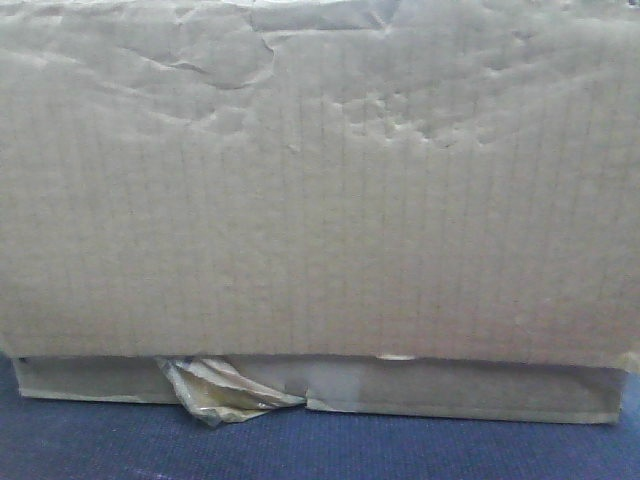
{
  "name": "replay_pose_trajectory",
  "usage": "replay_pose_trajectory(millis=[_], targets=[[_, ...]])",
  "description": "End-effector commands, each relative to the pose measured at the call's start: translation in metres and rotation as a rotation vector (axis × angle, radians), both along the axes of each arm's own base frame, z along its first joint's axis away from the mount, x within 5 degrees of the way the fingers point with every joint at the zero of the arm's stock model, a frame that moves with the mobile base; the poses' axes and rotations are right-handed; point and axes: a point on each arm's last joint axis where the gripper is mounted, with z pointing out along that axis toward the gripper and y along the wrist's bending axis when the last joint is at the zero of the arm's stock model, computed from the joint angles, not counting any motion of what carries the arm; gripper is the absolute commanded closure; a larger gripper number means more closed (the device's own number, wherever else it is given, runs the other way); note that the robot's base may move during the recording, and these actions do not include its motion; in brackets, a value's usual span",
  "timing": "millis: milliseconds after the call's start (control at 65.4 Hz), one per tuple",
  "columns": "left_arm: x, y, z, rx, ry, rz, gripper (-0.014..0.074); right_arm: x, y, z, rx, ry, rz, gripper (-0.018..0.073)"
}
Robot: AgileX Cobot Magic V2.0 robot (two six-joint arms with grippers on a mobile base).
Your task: Stack two boxes on right shelf middle
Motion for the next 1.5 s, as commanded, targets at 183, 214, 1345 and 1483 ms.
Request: replay_pose_trajectory(millis=[183, 214, 1345, 1483], targets=[[-0.001, 0.000, 0.002, -0.004, -0.019, -0.004, 0.0707, 0.000, 0.000, 0.002, -0.001, -0.019, -0.005, 0.0721], [-0.001, 0.000, 0.002, -0.004, -0.019, -0.004, 0.0707, 0.000, 0.000, 0.002, -0.001, -0.019, -0.005, 0.0721], [-0.017, 0.000, 0.114, -0.003, -0.002, -0.007, 0.0707, 0.000, 0.000, 0.002, -0.001, -0.019, -0.005, 0.0721], [0.011, -0.001, 0.151, 0.001, 0.159, -0.009, 0.0707, 0.000, 0.000, 0.002, -0.001, -0.019, -0.005, 0.0721]])
